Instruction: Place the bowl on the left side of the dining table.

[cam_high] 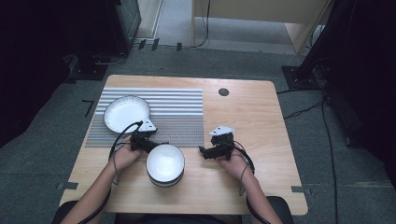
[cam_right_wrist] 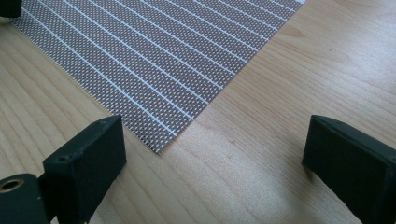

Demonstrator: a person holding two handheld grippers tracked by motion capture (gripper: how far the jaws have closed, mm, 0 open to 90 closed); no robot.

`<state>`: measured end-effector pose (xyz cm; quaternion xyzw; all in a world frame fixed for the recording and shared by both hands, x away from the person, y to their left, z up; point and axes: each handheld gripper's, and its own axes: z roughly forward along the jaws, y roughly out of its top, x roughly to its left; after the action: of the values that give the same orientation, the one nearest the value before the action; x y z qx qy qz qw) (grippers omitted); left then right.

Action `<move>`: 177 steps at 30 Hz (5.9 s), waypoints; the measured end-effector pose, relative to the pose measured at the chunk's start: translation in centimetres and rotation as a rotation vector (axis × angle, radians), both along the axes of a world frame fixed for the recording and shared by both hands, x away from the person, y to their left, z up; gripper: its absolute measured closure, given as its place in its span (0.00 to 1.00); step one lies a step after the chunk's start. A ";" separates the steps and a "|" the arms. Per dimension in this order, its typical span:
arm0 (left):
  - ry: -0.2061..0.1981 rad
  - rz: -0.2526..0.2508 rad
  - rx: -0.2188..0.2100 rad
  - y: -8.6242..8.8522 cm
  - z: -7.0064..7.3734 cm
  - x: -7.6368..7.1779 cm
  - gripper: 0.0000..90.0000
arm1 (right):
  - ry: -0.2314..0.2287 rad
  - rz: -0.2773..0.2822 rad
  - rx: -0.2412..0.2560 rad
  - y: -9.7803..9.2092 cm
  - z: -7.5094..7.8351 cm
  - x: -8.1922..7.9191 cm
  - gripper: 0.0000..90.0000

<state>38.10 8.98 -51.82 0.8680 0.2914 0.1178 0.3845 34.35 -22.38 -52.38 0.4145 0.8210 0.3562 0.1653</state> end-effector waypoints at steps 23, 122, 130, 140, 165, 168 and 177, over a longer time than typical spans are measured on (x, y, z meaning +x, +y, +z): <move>-0.004 0.109 0.020 -0.7 -0.1 -0.6 0.12 | -0.001 -0.007 0.003 0.0 0.0 -0.1 0.06; 0.205 0.028 -0.041 1.4 6.9 -1.5 0.25 | 0.005 0.008 -0.005 0.2 0.0 -0.1 0.02; 0.220 0.020 -0.056 1.5 7.3 -1.6 0.26 | 0.005 0.008 -0.005 0.2 0.0 0.0 0.02; 0.225 0.015 -0.071 1.6 8.0 -1.7 0.26 | 0.007 0.008 -0.007 0.2 0.0 -0.1 0.02; 0.239 -0.004 -0.089 1.9 9.8 -2.4 0.26 | 0.004 0.013 -0.007 0.2 -0.1 0.0 0.02; 0.232 -0.011 -0.086 1.9 10.0 -2.5 0.26 | 0.004 0.013 -0.007 0.2 0.0 0.0 0.02; 0.234 -0.027 -0.091 1.8 10.5 -2.8 0.27 | 0.004 0.013 -0.007 0.2 0.0 0.0 0.02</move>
<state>35.34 10.78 -41.33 0.8612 0.3277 -0.0028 0.3885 34.35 -22.17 -52.43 0.4095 0.8251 0.3535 0.1629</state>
